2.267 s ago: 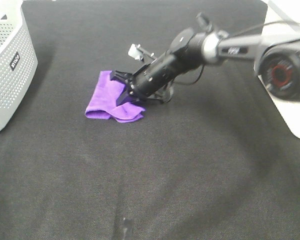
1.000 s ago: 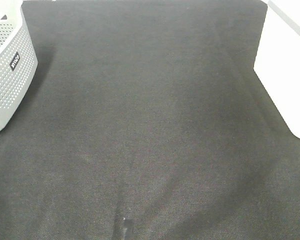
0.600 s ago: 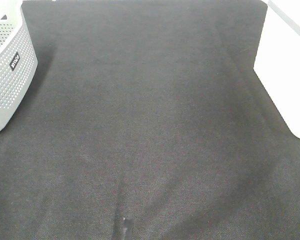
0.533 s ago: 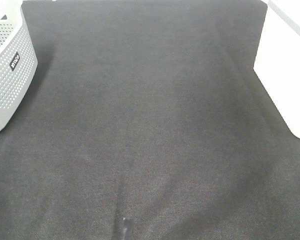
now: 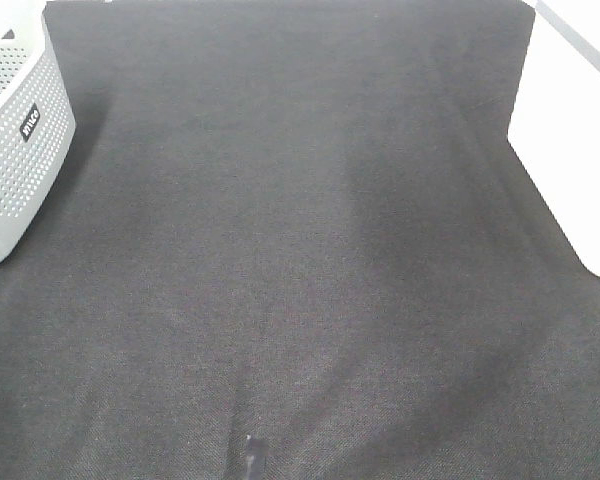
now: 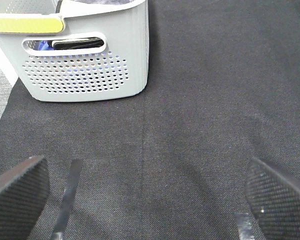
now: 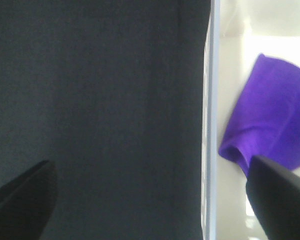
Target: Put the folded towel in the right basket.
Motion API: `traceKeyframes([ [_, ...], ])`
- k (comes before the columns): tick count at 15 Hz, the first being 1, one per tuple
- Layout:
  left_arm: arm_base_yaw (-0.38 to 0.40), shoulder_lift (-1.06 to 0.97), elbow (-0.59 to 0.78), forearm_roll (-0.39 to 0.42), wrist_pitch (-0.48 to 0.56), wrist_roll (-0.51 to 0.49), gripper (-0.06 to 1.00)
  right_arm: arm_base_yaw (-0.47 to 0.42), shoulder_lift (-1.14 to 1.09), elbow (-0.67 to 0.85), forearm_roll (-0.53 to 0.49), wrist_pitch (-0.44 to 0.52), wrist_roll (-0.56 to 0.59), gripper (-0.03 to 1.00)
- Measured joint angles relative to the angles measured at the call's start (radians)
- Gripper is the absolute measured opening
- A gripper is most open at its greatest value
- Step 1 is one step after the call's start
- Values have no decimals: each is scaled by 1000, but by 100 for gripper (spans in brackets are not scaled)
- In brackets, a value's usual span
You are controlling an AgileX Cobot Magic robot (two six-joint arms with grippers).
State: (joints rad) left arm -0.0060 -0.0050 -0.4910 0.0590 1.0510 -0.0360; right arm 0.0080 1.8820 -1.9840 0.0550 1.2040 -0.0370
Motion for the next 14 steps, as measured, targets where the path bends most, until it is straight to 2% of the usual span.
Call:
traceKeyframes([
  [2,0,0,0,0,0,0,99,0,-122,155,-11,-17,1,97],
  [3,0,0,0,0,0,0,99,0,-215,274,-13,-62,-1,97],
  [6,0,0,0,0,0,0,99,1,-624,721,-13,-191,-4,97],
  [8,0,0,0,0,0,0,99,1,-967,1007,-9,-187,-4,96],
  [9,0,0,0,0,0,0,99,1,-1116,1089,-8,-167,-4,96],
  [11,0,0,0,0,0,0,99,1,-1376,1214,-8,-101,-5,96],
  [14,0,0,0,0,0,0,99,1,-1668,1345,-8,-82,-6,96],
])
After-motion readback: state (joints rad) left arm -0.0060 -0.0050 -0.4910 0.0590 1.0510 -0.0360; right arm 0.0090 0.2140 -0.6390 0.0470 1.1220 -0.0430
